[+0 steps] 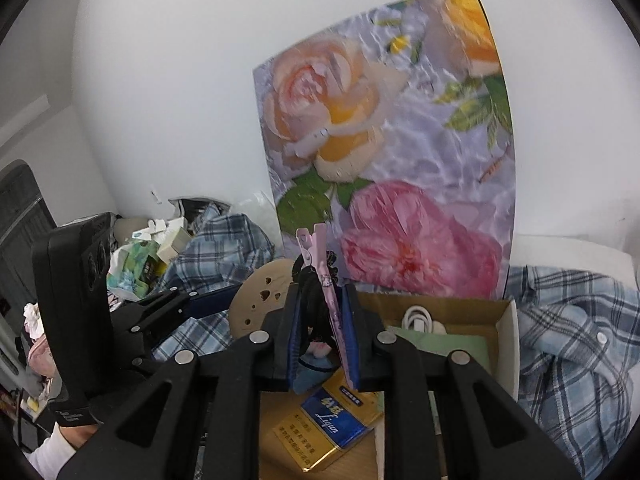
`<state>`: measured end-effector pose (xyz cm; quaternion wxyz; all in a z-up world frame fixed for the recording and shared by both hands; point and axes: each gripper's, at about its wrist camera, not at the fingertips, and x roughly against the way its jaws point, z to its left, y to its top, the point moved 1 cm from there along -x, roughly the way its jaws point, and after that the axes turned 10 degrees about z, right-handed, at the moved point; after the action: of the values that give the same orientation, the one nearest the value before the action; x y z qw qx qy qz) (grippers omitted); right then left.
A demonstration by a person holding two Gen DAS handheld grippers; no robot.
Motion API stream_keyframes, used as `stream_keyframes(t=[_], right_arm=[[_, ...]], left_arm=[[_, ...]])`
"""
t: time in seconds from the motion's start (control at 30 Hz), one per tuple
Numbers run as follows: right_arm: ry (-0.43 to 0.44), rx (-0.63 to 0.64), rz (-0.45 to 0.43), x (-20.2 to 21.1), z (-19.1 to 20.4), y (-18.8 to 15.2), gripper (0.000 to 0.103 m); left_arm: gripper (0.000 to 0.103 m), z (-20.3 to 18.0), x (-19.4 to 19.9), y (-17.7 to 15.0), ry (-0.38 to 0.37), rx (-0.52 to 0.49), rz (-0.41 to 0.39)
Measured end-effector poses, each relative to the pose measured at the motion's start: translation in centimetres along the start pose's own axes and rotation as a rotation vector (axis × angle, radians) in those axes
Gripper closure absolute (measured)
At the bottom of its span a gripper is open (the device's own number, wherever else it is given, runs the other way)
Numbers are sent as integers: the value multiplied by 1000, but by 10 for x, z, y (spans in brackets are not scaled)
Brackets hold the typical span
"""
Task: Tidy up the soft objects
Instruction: 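Carry the cushion and black cable over the box and lower them, then open both grippers to drop the cushion and black cable into the box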
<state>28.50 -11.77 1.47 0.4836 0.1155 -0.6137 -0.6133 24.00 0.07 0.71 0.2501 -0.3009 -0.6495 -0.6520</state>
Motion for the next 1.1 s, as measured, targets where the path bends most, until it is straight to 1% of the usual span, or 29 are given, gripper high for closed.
stream_keyframes(t=[0.17,0.23,0.37,0.47,0.5,0.53,0.57,0.6,0.63,0.67,0.7,0.77,0.8,0.83,1.1], right_arm=[[-19,-4,43,-13,-3,-4,86],[-35,4,52,-16,-3,-5,86],[-37,10,65,-20,-2,-5,86],[-46,16,77,-21,-3,-5,81],[-51,14,78,-21,-4,-5,75],[-57,10,78,-21,-4,-5,62],[-61,4,77,-21,-5,-5,52],[-61,-3,74,-20,-6,-5,31],[-59,-6,69,-19,-6,-5,19],[-56,-8,64,-18,-6,-5,18],[-52,-4,63,-17,-5,-4,17],[-59,6,59,-15,-2,-3,12],[-63,10,53,-14,-1,-3,6],[-63,13,49,-14,0,-3,2],[-72,22,50,-13,0,-2,1]], left_arm=[[22,0,-8,-3,17,-3,27],[22,0,-10,-3,18,-3,32],[22,2,-13,-4,25,-6,40],[22,5,-19,-6,19,4,58],[22,6,-20,-6,17,8,60],[20,7,-21,-6,15,13,61],[17,8,-21,-7,12,17,58],[15,9,-21,-7,11,24,46],[8,9,-20,-7,12,29,34],[0,10,-18,-7,12,32,21],[0,10,-16,-6,17,31,7],[0,7,-12,-5,52,21,-17],[0,6,-10,-4,60,15,-28],[0,5,-9,-3,62,10,-34],[0,7,-9,-2,72,13,-28]])
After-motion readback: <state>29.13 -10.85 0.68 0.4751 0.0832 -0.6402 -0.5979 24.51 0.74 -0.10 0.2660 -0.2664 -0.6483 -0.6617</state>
